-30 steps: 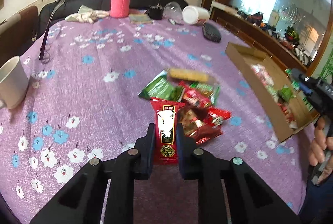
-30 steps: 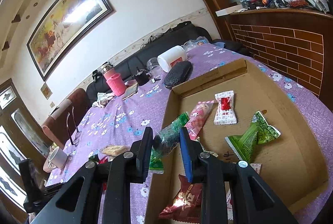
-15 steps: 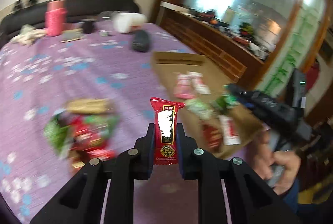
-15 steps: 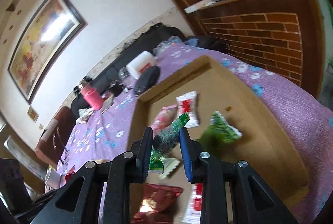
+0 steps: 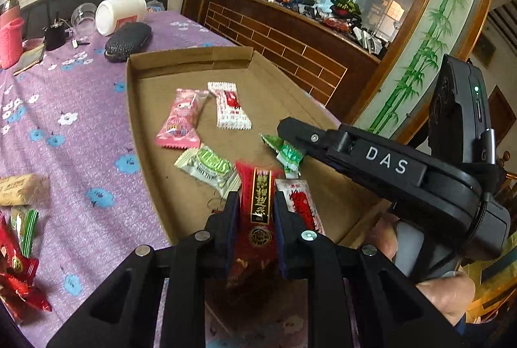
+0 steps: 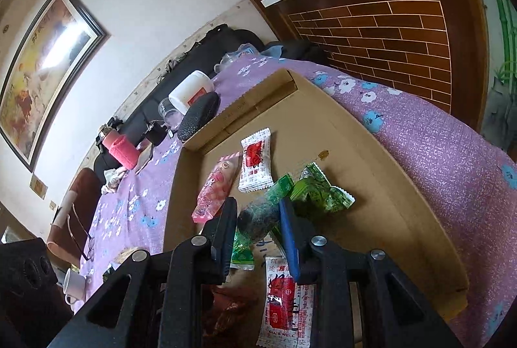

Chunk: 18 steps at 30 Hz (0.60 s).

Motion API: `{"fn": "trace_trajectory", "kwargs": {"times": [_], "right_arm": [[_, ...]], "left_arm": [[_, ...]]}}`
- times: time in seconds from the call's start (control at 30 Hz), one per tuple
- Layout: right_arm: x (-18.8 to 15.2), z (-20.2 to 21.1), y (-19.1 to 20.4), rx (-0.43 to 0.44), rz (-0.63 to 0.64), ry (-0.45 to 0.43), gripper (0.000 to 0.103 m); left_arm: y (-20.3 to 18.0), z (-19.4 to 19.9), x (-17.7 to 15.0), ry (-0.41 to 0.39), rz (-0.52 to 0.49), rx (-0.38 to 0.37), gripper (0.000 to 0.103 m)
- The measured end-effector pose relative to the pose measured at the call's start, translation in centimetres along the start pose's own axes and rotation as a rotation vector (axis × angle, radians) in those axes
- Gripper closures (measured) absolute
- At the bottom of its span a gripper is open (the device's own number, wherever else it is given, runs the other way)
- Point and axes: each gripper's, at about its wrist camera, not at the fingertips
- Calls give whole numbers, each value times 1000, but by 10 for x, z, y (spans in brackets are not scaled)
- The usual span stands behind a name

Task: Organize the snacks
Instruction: 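Open both grippers to release the snacks into the tray, then move both tools back over the snack pile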

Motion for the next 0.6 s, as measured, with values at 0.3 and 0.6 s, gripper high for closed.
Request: {"fn": "trace_trajectory", "kwargs": {"times": [0.3,0.6], "right_arm": [[-1,28,4,-11,-4,-141,36],[-14,53,43,29,165,-281,12]], "left_arm": [[-1,12,-1,-16,5,16,51],[-8,66,-7,-130,-45,234,11]]}}
Point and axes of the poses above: each gripper's, at about its wrist camera, not at the fingertips, and z roughly against the way its jaws point, y to its left, x to its top, and after that the axes turned 15 degrees about -x, right-handed
